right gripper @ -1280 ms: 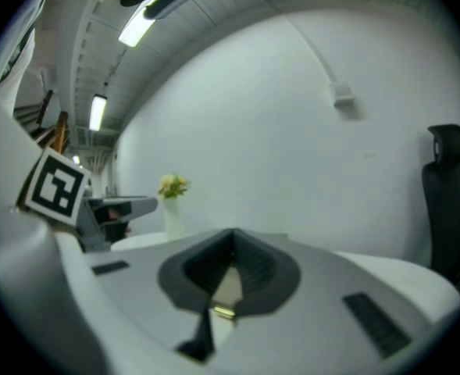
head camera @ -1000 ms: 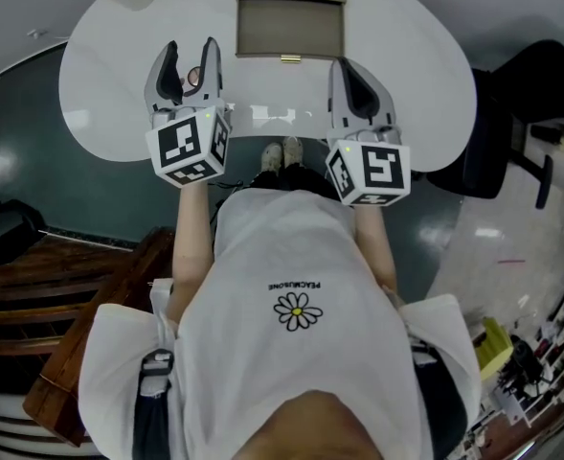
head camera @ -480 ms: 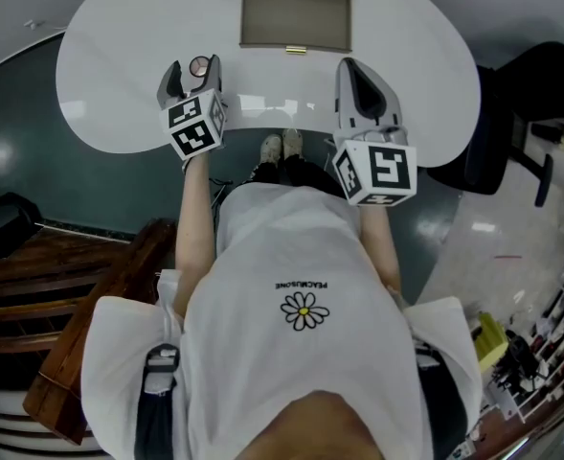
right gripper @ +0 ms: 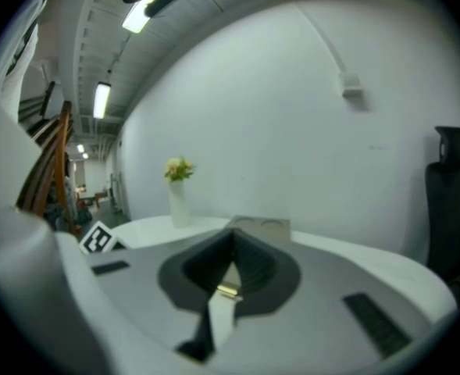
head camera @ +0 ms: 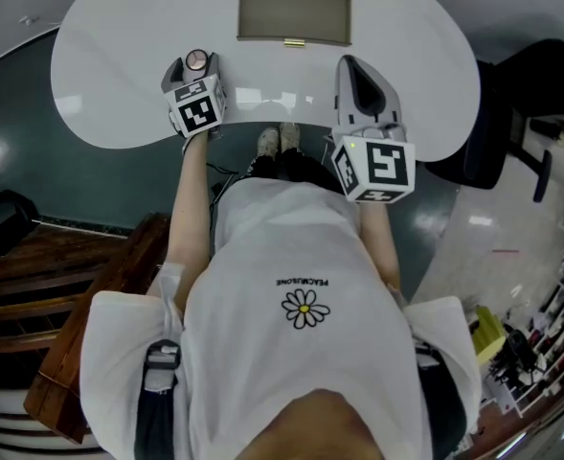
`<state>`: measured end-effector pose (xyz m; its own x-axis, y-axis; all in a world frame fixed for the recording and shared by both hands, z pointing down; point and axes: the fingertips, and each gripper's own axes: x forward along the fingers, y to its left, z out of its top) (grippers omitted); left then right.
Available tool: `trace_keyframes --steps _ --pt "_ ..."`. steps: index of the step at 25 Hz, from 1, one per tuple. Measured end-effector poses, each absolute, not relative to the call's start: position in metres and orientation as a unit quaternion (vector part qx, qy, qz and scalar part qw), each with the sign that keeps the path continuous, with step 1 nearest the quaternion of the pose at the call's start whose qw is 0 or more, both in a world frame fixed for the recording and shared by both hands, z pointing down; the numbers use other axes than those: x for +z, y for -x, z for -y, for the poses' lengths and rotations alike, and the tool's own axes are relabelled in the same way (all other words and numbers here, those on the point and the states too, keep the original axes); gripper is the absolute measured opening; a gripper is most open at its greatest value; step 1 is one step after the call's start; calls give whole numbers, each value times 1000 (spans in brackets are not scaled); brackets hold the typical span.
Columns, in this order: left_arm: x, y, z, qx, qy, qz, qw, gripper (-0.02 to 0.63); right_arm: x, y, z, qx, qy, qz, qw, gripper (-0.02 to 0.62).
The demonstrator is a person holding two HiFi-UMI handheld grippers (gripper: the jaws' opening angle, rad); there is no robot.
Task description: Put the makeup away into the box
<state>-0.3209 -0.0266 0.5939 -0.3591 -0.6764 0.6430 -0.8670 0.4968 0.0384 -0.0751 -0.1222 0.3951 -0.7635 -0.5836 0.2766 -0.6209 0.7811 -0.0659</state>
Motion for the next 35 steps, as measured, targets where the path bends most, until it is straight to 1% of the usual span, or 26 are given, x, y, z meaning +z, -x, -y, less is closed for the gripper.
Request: trace_keyframes --steps 2,4,7,11,17,35 --pt "596 319 26 172 -475 806 307 299 395 75 121 77 -323 935 122 29" --pt "599 320 25 189 -468 805 311 271 395 74 120 81 -322 936 121 29" --pt "603 324 25 206 -464 806 305 253 396 74 120 82 -324 935 120 29" --pt "604 324 25 198 -462 807 309 250 395 72 121 81 -327 934 119 29" --pt "603 324 25 181 -469 797 335 247 395 68 120 83 -330 933 120 29" --pt "605 323 26 178 -479 791 335 232 398 71 109 85 -318 936 121 29"
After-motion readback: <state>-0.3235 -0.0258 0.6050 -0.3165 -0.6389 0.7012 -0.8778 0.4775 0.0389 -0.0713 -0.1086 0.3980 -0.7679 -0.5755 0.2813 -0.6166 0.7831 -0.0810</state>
